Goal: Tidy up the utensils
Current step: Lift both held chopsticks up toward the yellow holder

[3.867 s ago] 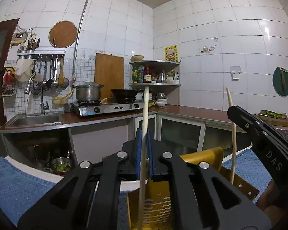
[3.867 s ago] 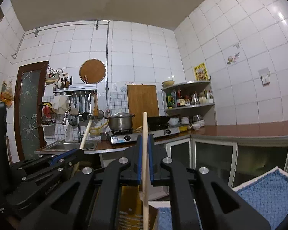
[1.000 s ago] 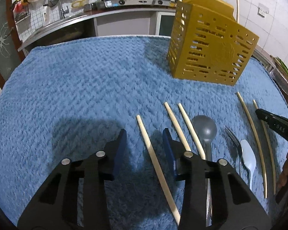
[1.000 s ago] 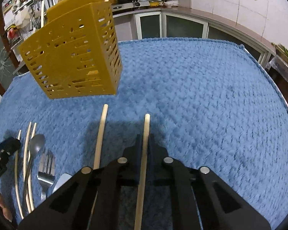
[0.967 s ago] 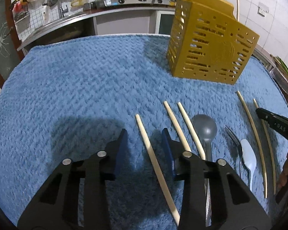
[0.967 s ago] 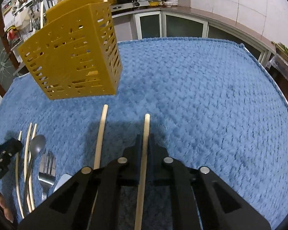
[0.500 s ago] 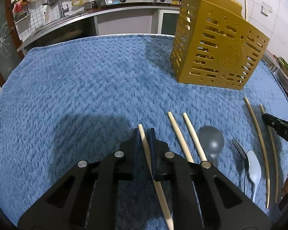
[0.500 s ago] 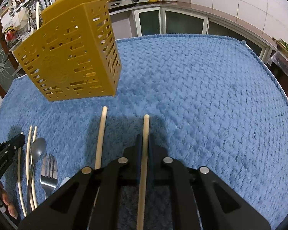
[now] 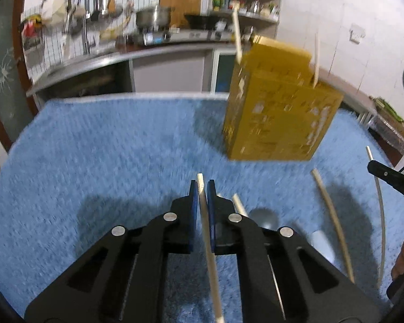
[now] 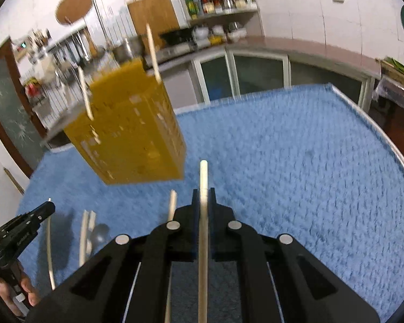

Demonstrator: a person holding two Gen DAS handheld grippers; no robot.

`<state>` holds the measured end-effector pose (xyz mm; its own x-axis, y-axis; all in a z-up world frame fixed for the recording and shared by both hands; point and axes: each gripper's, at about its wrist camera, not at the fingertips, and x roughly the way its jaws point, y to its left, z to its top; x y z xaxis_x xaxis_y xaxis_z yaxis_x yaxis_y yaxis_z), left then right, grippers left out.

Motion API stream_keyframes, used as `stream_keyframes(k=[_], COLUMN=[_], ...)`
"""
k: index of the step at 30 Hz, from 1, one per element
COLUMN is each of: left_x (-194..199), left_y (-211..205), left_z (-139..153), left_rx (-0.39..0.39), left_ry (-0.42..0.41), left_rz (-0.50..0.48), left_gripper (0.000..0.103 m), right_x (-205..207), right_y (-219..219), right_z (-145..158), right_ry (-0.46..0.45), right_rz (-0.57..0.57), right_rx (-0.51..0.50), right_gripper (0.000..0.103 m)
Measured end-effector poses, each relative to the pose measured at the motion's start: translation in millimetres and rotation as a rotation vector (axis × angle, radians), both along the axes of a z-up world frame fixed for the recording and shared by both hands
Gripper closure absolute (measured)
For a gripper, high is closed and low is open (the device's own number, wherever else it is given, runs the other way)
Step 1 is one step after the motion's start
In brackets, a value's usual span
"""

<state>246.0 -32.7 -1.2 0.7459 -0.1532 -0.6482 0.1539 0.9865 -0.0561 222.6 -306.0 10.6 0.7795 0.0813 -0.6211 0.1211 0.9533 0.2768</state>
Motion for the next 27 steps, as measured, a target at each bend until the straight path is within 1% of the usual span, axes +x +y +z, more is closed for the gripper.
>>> stream_keyframes(k=[4,7,9,13,16,19,23,27], left_x=[-12,-20,-24,-30,-32,-36,-36,-34], left_y=[-4,-4,-5,-6,-7,-10,-15,-19], left_z=[27,43,51,67,77,90,108,126], left_rx=[-0.009,-0.042,-0.058,-0.08,-0.094,-0.091,-0.091,-0.102], left_ry=[-0.106,-0.174,-0.209,-0.274,-0.298,-0.337,-0.389,-0.425], left_rz=[-0.02,-0.04,-0.047,-0.067,-0.075,-0.081,-0.089,-0.094], left_gripper=[0.099,0.099,0.099,0.099,0.099,0.099,0.099,0.099], right_x=[-11,-19,-24,-33,-38,-39,-34,-31], right_y=[-1,0,2,1,3,6,7,5], right_z=[20,31,36,46,56,68,76,86], right_ry=[-0.1,-0.16,-0.2,-0.286,-0.354,-0.428,-0.488,-0.549], right_rz=[-0.004,-0.005,-0.008,-0.003,0.002,0.012,0.024,0.032], right_rx=[0.014,0.015,0.004,0.021,-0.001,-0.016,-0.023,-0.001], right_gripper=[0.097,0.097,0.097,0.097,0.097,0.097,0.097,0.097])
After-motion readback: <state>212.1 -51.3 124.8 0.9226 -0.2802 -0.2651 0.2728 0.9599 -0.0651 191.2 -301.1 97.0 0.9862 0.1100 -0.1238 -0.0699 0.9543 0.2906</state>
